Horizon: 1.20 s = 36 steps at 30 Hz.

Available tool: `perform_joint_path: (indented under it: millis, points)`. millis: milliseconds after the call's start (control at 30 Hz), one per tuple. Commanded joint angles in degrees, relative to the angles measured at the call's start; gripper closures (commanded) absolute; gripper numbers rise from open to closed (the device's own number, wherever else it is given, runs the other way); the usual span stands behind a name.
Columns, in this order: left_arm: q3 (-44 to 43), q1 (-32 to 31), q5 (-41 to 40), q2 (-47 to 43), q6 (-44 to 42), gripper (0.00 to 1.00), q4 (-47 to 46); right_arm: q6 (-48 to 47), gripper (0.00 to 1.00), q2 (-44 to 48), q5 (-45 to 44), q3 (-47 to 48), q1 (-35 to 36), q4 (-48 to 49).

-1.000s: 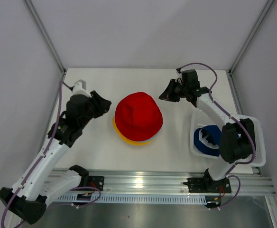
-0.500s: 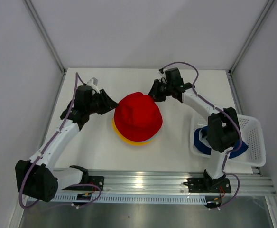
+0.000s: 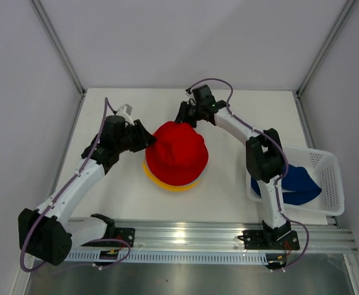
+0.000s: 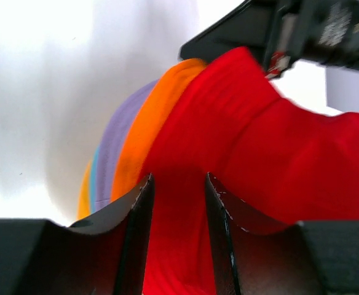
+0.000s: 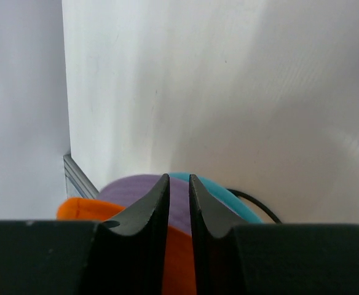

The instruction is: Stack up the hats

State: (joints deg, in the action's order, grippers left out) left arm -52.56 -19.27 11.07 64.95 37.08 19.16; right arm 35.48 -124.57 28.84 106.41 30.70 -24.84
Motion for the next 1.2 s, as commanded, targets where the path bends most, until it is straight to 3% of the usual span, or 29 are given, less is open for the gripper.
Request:
perform_joint_path:
  millis: [0,133,267,533,700,900,1067,1167]
  points:
    - [4.11,-1.21,-4.12,0.27,-1.05,0.58,0.71,-1.38,0.74,-1.2,0.17,6.08,-0.28,-3.62]
    - [6.5,-2.53,-6.41,1.93,-0.35,0.6,1.49,-3.66,0.64,-0.06,-2.38,9.86,-3.01,-8.02]
    - [6.5,-4.81,-7.02,2.99,0.97,0.63,3.43,-4.11,0.57,6.34,-4.23,7.77,-7.05,-9.87]
    - [6.06,-5.52,-10.8,-2.37,0.37,0.61,6.59,-9.99,0.32,19.18,-14.33,5.65,-13.73,-16.81]
    - [4.05,-5.52,-15.02,-7.46,-1.04,0.59,10.45,-11.49,0.23,28.41,-18.73,0.39,-17.42,-19.11]
    - [-1.58,-5.52,-18.54,-14.04,-3.59,0.49,13.8,-3.26,0.3,42.38,-10.48,-17.61,-15.5,-10.86]
    - [-2.73,-5.61,-4.27,-16.7,-4.38,0.45,6.35,3.27,0.43,50.73,-12.05,-31.5,-10.49,-3.04]
    - [-3.34,-6.74,-3.5,-13.63,-3.6,0.45,4.66,5.82,0.54,51.45,-15.56,-35.03,-8.38,-1.53]
